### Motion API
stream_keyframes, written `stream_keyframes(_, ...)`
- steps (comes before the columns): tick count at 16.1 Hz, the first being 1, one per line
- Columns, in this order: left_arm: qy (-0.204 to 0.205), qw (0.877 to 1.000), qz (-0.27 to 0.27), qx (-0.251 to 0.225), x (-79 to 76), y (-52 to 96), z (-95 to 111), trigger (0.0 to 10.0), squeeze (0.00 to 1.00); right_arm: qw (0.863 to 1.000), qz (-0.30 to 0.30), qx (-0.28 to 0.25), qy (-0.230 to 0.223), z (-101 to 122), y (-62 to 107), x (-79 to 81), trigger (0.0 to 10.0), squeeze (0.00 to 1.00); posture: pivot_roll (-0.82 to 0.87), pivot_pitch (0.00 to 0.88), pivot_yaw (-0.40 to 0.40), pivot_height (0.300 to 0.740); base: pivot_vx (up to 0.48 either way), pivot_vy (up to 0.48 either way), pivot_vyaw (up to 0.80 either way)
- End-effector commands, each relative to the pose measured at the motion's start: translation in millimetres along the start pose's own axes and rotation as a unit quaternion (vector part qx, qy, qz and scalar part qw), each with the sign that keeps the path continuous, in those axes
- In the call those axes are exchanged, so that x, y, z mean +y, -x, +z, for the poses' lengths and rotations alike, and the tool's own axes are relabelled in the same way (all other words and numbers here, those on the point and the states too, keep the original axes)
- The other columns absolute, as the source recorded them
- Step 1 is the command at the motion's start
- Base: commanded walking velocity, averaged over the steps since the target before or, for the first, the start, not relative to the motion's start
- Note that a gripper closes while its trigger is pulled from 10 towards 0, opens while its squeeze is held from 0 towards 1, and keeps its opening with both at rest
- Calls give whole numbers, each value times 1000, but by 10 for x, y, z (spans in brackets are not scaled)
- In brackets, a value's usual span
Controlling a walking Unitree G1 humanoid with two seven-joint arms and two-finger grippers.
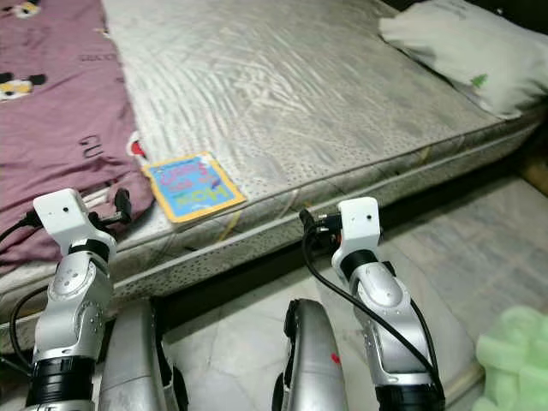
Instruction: Clean up the room
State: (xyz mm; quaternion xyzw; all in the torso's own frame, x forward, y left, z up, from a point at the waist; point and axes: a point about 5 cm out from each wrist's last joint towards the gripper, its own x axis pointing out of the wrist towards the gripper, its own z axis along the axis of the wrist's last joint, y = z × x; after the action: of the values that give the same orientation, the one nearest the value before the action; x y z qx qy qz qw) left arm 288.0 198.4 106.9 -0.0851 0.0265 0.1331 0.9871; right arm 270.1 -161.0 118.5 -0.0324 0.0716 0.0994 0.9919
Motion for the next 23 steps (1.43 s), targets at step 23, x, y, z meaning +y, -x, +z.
stream_keyframes(23,91,991,3,102,-279,-198,-413,10000,0,999,-27,2,40,88,114,-205,10000,0,-273,122,-93,470,62,0,0)
